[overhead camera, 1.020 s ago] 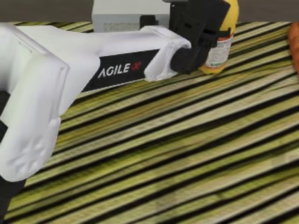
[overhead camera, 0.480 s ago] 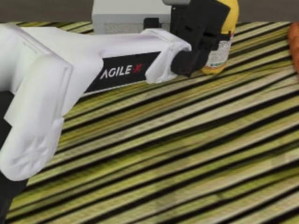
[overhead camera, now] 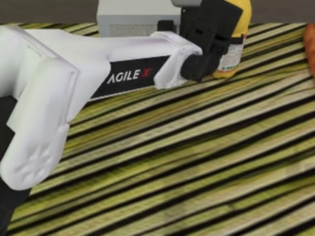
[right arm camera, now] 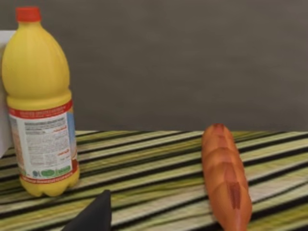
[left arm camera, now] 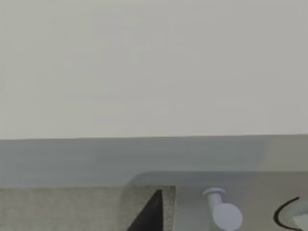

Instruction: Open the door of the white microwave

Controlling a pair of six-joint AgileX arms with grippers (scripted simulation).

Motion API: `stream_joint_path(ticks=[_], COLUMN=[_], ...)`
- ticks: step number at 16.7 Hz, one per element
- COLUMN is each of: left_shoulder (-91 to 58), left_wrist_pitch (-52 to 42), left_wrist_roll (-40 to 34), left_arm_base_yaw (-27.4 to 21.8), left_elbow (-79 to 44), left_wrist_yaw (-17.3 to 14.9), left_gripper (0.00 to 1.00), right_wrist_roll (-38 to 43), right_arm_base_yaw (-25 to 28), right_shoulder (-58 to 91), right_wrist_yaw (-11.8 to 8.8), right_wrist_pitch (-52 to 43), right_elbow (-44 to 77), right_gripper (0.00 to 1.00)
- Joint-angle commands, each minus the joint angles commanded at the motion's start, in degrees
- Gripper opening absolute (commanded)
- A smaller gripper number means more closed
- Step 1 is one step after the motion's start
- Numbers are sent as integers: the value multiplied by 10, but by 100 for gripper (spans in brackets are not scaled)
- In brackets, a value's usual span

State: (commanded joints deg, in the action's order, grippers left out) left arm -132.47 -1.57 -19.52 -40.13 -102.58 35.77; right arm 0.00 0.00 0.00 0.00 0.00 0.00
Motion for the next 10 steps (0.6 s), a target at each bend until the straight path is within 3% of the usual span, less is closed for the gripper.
stream_joint_path(ticks=[2,9,10], left_shoulder=[0,0,13], left_wrist_pitch=[0,0,-3], left_wrist_roll=[0,0,2], left_arm_base_yaw=[0,0,-34], left_elbow=[0,0,25], left_wrist_yaw=[0,0,3], left_gripper=[0,0,0], right_wrist_roll=[0,0,0], right_arm_base_yaw=[0,0,0], right_shoulder=[0,0,0], right_wrist_yaw=[0,0,0], right_wrist_pitch=[0,0,0], right_elbow=[0,0,0], right_gripper=[100,100,100])
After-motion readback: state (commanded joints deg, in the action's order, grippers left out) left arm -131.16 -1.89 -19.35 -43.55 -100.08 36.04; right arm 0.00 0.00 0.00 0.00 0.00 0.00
